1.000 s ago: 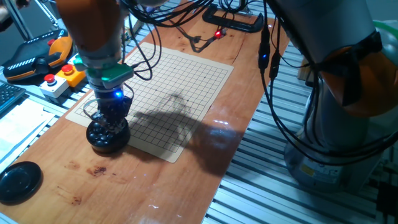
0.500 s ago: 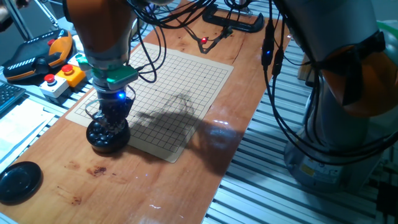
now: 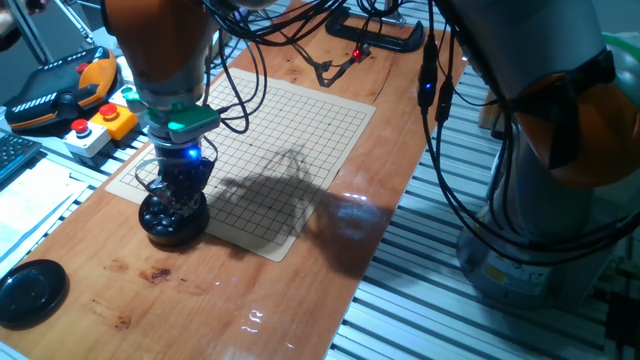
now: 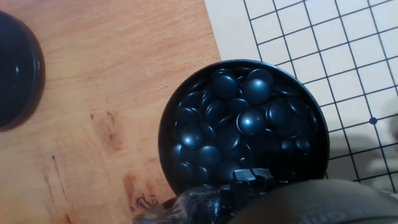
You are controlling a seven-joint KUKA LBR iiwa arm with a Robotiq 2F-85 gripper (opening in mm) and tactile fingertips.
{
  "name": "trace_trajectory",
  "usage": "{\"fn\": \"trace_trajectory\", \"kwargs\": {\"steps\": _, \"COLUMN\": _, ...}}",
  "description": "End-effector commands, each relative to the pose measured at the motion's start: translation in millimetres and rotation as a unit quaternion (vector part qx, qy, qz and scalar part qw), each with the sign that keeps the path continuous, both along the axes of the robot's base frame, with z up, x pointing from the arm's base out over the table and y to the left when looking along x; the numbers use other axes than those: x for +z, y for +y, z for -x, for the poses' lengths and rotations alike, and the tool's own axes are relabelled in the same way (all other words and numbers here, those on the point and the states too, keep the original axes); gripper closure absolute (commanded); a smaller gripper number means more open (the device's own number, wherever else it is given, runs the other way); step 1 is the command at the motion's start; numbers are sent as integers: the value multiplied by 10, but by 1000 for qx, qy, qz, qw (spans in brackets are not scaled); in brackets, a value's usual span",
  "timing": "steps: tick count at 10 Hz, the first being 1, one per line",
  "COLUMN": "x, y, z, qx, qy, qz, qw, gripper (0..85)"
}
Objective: Play the first move as black on the 3-4 point in the upper right corner of the Go board
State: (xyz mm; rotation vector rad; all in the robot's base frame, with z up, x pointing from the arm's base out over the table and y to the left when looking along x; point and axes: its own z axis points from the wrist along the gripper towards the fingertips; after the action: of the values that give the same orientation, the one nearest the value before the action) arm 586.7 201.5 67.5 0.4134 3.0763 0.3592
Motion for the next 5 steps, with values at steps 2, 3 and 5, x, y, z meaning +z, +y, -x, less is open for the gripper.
{"fn": "trace_trajectory", "kwargs": {"steps": 2, "x": -6, "y": 3, "z": -7, "qx": -4, "qy": 1, "qz": -3, "qw": 1000, "gripper": 843}}
{"fn": "trace_trajectory", "kwargs": {"steps": 3, "x": -7, "y": 3, "z": -7, "qx": -4, "qy": 1, "qz": -4, "qw": 1000, "gripper": 843}}
{"fn": "trace_trajectory", "kwargs": {"steps": 5, "x": -5, "y": 8, "z": -9, "qx": 3, "qy": -3, "qz": -5, "qw": 1000, "gripper": 800}}
